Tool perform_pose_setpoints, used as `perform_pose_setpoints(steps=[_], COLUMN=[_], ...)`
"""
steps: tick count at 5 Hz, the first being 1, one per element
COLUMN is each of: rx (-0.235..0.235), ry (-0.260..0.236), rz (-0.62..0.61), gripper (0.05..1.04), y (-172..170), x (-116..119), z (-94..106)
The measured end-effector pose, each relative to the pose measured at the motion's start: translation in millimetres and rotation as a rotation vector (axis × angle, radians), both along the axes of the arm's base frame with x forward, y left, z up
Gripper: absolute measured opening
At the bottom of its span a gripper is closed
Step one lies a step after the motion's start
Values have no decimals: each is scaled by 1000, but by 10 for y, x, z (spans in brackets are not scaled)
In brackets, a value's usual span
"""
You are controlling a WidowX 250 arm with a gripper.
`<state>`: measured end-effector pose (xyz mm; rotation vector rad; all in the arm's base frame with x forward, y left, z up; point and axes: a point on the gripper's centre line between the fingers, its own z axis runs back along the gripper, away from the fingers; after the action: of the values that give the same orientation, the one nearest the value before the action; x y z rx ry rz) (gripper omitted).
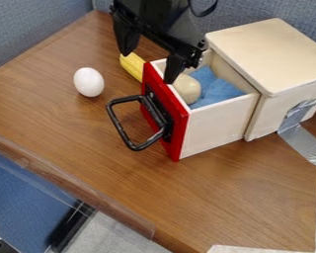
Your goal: Take the thing out of the drawer and put it on the left side of the table
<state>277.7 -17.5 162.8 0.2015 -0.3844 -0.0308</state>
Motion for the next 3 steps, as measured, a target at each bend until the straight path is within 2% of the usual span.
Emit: perform_pose_setpoints(steps=[1, 2, 3], rx=[-3, -56, -110], ry=[25, 33, 17], rz=[6, 113, 174], gripper=[999, 999, 999], y=[-2, 154, 194], x=[-18, -29, -27], z=[-72, -88, -72])
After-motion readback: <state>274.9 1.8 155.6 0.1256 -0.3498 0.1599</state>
